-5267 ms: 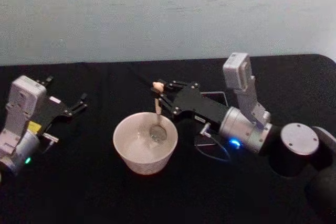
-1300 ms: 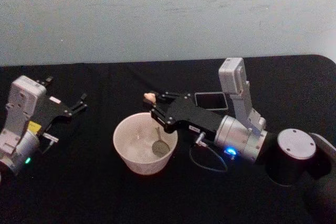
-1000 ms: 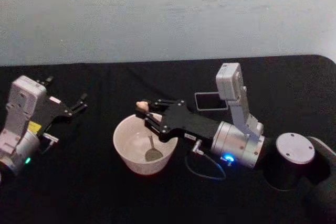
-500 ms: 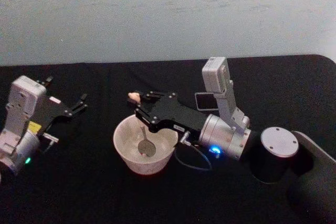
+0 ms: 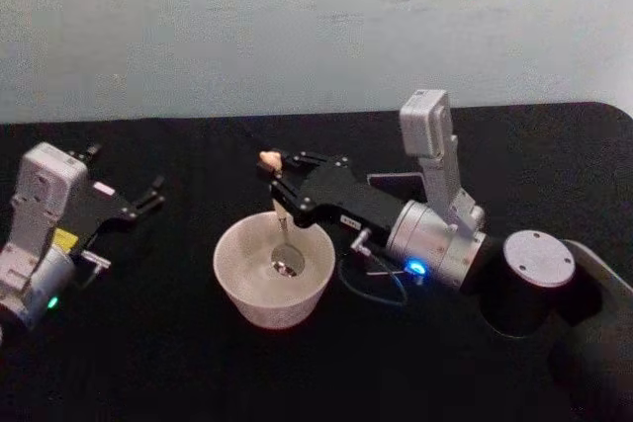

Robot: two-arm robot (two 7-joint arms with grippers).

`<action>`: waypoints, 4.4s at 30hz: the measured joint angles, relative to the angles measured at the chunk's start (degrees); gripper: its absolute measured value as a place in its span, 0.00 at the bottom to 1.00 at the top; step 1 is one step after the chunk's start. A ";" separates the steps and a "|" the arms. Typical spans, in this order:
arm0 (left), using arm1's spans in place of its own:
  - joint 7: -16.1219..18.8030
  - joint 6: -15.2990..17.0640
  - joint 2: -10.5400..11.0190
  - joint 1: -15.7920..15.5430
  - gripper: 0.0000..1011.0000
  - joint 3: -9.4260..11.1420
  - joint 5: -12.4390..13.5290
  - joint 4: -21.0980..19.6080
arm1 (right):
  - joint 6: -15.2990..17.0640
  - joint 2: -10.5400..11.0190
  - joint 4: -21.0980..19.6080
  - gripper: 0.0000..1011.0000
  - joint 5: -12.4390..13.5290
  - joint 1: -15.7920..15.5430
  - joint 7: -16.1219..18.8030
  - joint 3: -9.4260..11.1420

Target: Pick up the stirring spoon with one hand, stir inside the cup, then place it back in its original position.

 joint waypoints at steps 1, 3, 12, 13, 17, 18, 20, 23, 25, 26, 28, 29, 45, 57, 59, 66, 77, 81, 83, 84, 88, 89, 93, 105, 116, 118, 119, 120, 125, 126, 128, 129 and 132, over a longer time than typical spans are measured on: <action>0.00 0.00 0.00 0.00 0.99 0.00 0.00 0.00 | 0.27 0.04 -0.50 0.21 0.38 -0.26 -0.21 0.34; 0.00 0.00 0.00 0.00 0.99 0.00 0.00 0.00 | 0.56 0.09 -1.00 0.21 0.79 -0.52 -0.47 0.69; 0.00 0.00 0.00 0.00 0.99 0.00 0.00 0.00 | 2.19 0.62 -4.39 0.21 3.94 -2.13 -1.98 3.22; 0.00 0.00 0.00 0.00 0.99 0.00 0.00 0.00 | 2.47 0.70 -4.95 0.21 4.57 -2.33 -2.29 3.66; 0.00 0.00 0.00 0.00 0.99 0.00 0.00 0.00 | 2.91 0.86 -5.94 0.21 5.87 -2.68 -2.86 4.61; 0.00 0.00 0.00 -0.01 0.99 0.00 0.00 0.00 | 3.03 0.97 -6.51 0.21 6.49 -2.89 -3.21 5.13; 0.00 0.00 0.00 0.00 0.99 0.00 0.00 0.00 | 3.04 1.08 -7.27 0.21 7.36 -3.12 -3.84 5.94; 0.00 0.00 0.00 0.00 0.99 0.00 0.00 0.00 | 3.02 1.26 -8.15 0.21 8.28 -3.42 -4.72 6.93; 0.00 0.00 0.00 0.00 0.99 0.00 0.00 0.00 | 2.94 1.40 -8.87 0.21 9.01 -3.66 -5.43 7.73; 0.00 0.00 0.00 0.00 0.99 0.00 0.00 0.00 | 2.90 1.45 -9.12 0.21 9.26 -3.76 -5.65 8.00; 0.00 0.00 0.00 0.00 0.99 0.00 0.00 0.00 | 2.84 1.61 -9.71 0.21 9.74 -3.99 -6.10 8.64; 0.00 0.00 0.00 0.00 0.99 0.00 0.00 0.00 | 2.79 1.67 -9.97 0.21 9.99 -4.10 -6.33 8.90; 0.00 0.00 0.00 0.00 0.99 0.00 0.00 0.00 | 0.93 3.65 -14.85 0.21 12.93 -7.66 -9.85 13.91; 0.00 0.00 0.00 0.00 0.99 0.00 0.00 0.00 | 0.28 4.75 -15.92 0.21 12.42 -9.92 -11.13 15.70; 0.00 0.00 0.00 0.00 0.99 0.00 0.00 0.00 | 0.33 4.76 -15.67 0.21 12.16 -10.09 -11.31 15.76; 0.00 0.00 0.00 0.00 0.99 0.00 0.00 0.00 | 0.60 4.81 -14.82 0.21 11.17 -10.61 -11.44 15.80; 0.00 0.00 0.00 0.00 0.99 0.00 0.00 0.00 | 1.54 4.55 -12.16 0.21 9.99 -11.02 -11.29 15.11; 0.00 0.00 0.00 0.00 0.99 0.00 0.00 0.00 | 1.82 4.32 -10.79 0.21 9.50 -10.89 -11.27 14.79; 0.00 0.00 0.00 0.00 0.99 0.00 0.00 0.00 | 1.93 4.22 -10.31 0.21 9.30 -10.81 -11.27 14.69; 0.00 0.00 0.00 0.00 0.99 0.00 0.00 0.00 | 1.96 4.17 -10.06 0.21 9.18 -10.75 -11.26 14.64; 0.00 0.00 0.00 0.00 0.99 0.00 0.00 0.00 | 2.26 4.05 -8.67 0.21 8.62 -10.48 -10.90 14.34; 0.00 0.00 0.00 0.00 0.99 0.00 0.00 0.00 | 2.35 4.04 -8.21 0.21 8.49 -10.39 -10.80 14.27; 0.00 0.00 0.00 0.00 0.99 0.00 0.00 0.00 | 2.56 3.96 -7.56 0.21 8.25 -10.21 -10.59 14.19; 0.00 0.00 0.00 0.00 0.99 0.00 0.00 0.00 | 3.23 3.57 -5.96 0.21 7.84 -9.67 -10.37 14.16; 0.00 0.00 0.00 0.00 0.99 0.00 0.00 0.00 | 3.69 3.44 -5.87 0.21 7.51 -9.68 -10.51 14.18; 0.00 0.00 0.00 0.00 0.99 0.00 0.00 0.00 | 3.68 3.47 -5.87 0.21 7.46 -9.72 -10.40 14.16; 0.00 0.00 0.00 0.00 0.99 0.00 0.00 0.00 | 3.68 3.49 -5.89 0.21 7.44 -9.74 -10.33 14.14; 0.00 0.00 0.00 0.00 0.99 0.00 0.00 0.00 | 3.67 3.51 -5.91 0.21 7.42 -9.76 -10.22 14.12; 0.00 0.00 0.00 0.00 0.99 0.00 0.00 0.00 | 3.65 3.51 -5.94 0.21 7.40 -9.77 -10.21 14.11; 0.00 0.00 0.00 0.00 0.99 0.00 0.00 0.00 | 3.65 3.50 -5.94 0.21 7.40 -9.77 -10.22 14.11; 0.00 0.00 0.00 0.00 0.99 0.00 0.00 0.00 | 3.65 3.50 -5.96 0.21 7.40 -9.77 -10.23 14.11; 0.00 0.00 0.00 0.00 0.99 0.00 0.00 0.00 | 3.64 3.50 -5.97 0.21 7.40 -9.77 -10.24 14.11; 0.00 0.00 0.00 0.00 0.99 0.00 0.00 0.00 | 3.63 3.50 -5.97 0.21 7.40 -9.76 -10.26 14.13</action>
